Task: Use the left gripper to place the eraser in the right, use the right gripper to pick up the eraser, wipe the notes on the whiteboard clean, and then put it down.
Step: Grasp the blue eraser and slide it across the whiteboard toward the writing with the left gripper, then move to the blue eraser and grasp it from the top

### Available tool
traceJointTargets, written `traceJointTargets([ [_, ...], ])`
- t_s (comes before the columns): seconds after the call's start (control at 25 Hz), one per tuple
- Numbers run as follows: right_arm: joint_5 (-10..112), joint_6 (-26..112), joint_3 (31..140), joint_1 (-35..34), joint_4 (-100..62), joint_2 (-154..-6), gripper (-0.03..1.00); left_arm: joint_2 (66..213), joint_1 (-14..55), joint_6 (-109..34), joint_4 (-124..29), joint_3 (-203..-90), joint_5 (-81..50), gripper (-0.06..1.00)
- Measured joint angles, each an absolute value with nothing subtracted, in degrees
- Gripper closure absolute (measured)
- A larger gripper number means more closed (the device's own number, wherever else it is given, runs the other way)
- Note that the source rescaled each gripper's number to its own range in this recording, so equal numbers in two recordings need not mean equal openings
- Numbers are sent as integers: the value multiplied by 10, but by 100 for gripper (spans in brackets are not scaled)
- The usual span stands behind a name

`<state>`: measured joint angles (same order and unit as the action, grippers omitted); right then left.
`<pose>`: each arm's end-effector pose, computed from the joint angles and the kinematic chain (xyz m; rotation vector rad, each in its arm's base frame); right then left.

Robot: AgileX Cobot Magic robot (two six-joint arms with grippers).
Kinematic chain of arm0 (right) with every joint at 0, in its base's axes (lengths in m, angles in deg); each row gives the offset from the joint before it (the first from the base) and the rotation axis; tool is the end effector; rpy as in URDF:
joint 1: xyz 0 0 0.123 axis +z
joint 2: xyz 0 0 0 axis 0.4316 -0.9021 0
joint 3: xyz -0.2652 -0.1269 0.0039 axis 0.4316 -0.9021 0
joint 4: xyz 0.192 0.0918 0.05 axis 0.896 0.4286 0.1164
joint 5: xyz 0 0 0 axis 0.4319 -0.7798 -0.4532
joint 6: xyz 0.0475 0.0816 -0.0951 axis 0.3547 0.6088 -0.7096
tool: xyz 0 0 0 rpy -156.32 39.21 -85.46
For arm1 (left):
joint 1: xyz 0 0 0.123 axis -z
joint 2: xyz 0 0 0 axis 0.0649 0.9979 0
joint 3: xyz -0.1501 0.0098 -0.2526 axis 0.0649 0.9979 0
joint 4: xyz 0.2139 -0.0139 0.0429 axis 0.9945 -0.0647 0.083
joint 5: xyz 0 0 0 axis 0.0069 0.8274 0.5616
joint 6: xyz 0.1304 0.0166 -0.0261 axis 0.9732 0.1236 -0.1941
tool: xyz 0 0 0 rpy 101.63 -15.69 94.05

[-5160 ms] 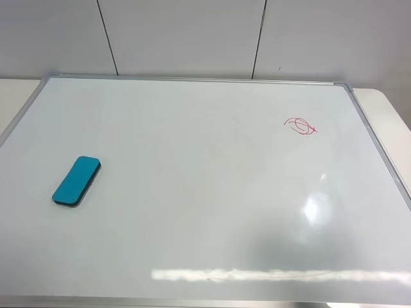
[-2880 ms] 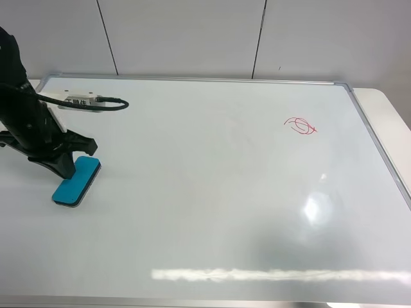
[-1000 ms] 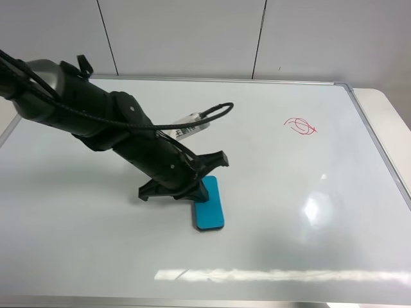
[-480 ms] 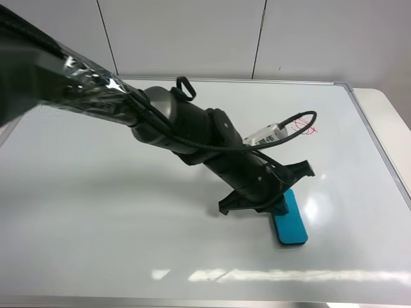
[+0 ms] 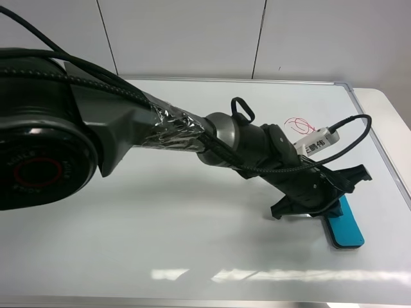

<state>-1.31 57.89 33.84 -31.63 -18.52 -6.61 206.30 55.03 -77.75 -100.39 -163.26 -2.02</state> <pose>-0.0054 0.0183 0.2414 -0.0496 2.0435 0.0235 0.2402 -0.4661 0.0759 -0.1598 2.8059 -1.2058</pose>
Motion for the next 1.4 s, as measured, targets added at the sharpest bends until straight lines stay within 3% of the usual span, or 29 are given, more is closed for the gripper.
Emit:
traceJointTargets([
  [0.32, -13, 579, 338, -316, -185, -66, -3, 2041, 552, -748, -937, -1632, -19, 94],
  [0.6, -13, 579, 338, -316, -185, -66, -3, 1931, 552, -676, -761, -1627, -20, 94],
  [0.76, -13, 579, 338, -316, -185, -66, -3, 1828, 533, -648, -650, -1564, -22, 94],
  [1.04, -13, 579, 338, -316, -185, -66, -3, 1633, 432, -666, -497, -1351, -24, 94],
  [1.4, -13, 579, 338, -316, -185, -66, -3, 1365, 236, -736, -397, -1135, 16, 94],
])
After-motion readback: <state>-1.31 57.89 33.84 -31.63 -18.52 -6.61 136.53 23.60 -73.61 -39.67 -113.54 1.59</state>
